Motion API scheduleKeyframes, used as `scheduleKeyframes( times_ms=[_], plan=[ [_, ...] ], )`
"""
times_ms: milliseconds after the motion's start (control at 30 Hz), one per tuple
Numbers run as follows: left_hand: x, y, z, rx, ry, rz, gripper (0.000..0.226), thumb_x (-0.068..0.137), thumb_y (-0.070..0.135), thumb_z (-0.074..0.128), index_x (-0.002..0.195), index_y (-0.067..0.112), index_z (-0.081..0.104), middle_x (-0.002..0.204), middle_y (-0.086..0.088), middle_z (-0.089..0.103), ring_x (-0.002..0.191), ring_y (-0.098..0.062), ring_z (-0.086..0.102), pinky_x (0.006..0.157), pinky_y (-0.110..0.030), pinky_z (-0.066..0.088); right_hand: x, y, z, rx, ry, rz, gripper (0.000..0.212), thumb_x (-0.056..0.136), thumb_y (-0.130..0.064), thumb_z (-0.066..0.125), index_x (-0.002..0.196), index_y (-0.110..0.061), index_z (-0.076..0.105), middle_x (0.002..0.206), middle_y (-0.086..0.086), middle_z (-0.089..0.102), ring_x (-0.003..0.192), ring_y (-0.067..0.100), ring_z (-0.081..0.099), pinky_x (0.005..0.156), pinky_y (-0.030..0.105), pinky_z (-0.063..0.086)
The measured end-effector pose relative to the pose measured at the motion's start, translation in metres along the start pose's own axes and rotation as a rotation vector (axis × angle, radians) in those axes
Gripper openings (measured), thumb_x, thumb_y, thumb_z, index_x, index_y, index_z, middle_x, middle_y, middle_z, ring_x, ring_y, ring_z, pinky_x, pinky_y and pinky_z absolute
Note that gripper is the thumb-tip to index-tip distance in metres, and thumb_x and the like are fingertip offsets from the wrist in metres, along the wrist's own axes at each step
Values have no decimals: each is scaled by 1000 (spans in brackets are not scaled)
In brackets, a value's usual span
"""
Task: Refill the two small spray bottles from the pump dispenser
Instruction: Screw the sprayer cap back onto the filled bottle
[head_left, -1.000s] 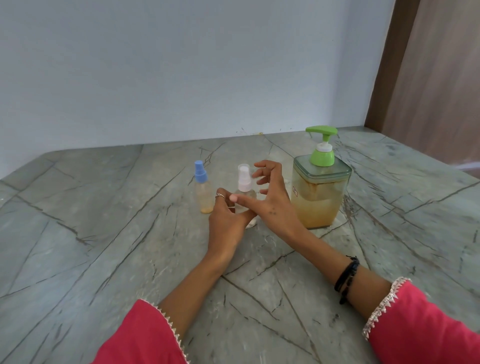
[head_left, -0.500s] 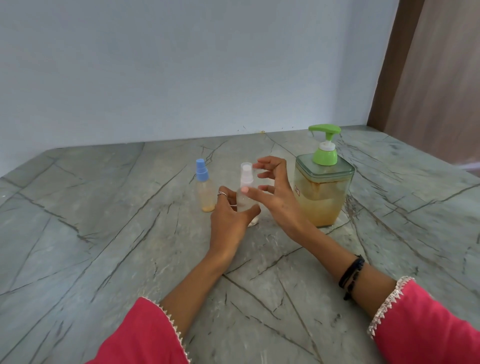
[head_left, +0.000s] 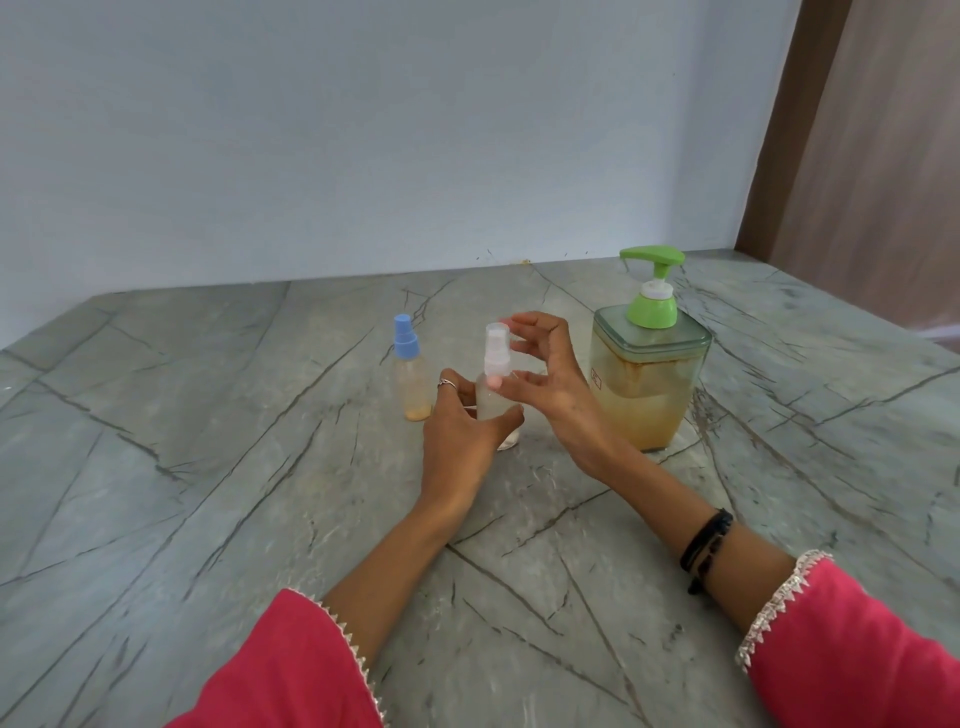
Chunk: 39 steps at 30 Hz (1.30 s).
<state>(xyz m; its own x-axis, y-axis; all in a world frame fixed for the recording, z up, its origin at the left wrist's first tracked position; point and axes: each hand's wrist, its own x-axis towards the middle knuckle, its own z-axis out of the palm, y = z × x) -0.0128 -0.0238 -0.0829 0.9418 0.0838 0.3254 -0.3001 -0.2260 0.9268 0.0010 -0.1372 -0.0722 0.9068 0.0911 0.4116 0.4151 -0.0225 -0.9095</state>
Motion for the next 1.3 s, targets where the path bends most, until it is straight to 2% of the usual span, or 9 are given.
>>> scheduleKeyframes(
  times_ms=[133,300,367,467,600,733,933,1133,1300],
  plan=[
    [2,-2,1,1,5,-11,36,76,17,73,78,22,38,82,3,56,73,-3,57,53,-4,41,-1,-3,-5,130,-22,16,48,87,-6,64,124,-25,39,116,9,68,111,21,62,98,28,45],
    [1,0,2,-8,-13,0,36,76,18,73,79,24,37,83,4,57,75,-3,57,59,-11,46,2,-3,2,-65,131,10,52,76,-13,78,106,-29,39,98,-1,59,93,15,59,82,23,44],
    [-1,1,3,-17,-29,2,36,76,19,73,80,24,38,83,6,56,76,-2,56,61,-15,47,2,-3,6,-68,97,-7,54,76,-16,79,110,-25,39,100,-7,53,95,7,53,79,17,44],
    [-1,1,2,-37,-23,-18,32,78,18,72,83,19,41,82,3,58,71,-1,57,54,-8,44,-1,-4,6,30,2,10,54,78,-23,69,125,-19,41,123,-1,57,111,4,52,86,15,44],
    [0,0,2,-18,-4,-24,32,77,17,73,82,18,41,84,1,60,71,-3,59,51,-5,41,-2,-9,-1,143,-40,18,47,92,-3,57,134,-11,37,118,11,66,102,10,64,83,14,47],
    [0,0,2,-5,1,-27,35,76,17,74,77,21,39,80,3,59,69,-2,57,51,-3,41,0,-11,-4,125,-18,30,36,90,0,59,116,-14,39,104,10,71,92,11,68,79,14,48],
    [1,0,5,20,32,-18,35,76,16,74,77,18,39,77,5,56,69,0,55,52,-3,40,5,-8,0,78,52,-17,33,87,0,64,91,-18,37,96,19,71,98,16,70,86,27,54],
    [-1,-1,5,59,0,-7,34,77,21,73,90,15,43,82,14,53,75,5,52,58,-1,40,2,-4,-5,-24,42,-27,36,86,-12,69,106,-19,40,105,5,72,96,15,68,81,17,49],
    [0,-2,3,42,19,-24,32,78,25,72,99,18,48,93,10,57,82,4,52,64,-11,40,-2,6,-2,-269,-57,20,51,73,-27,60,119,-27,38,123,-9,51,116,11,47,87,22,41]
  ],
)
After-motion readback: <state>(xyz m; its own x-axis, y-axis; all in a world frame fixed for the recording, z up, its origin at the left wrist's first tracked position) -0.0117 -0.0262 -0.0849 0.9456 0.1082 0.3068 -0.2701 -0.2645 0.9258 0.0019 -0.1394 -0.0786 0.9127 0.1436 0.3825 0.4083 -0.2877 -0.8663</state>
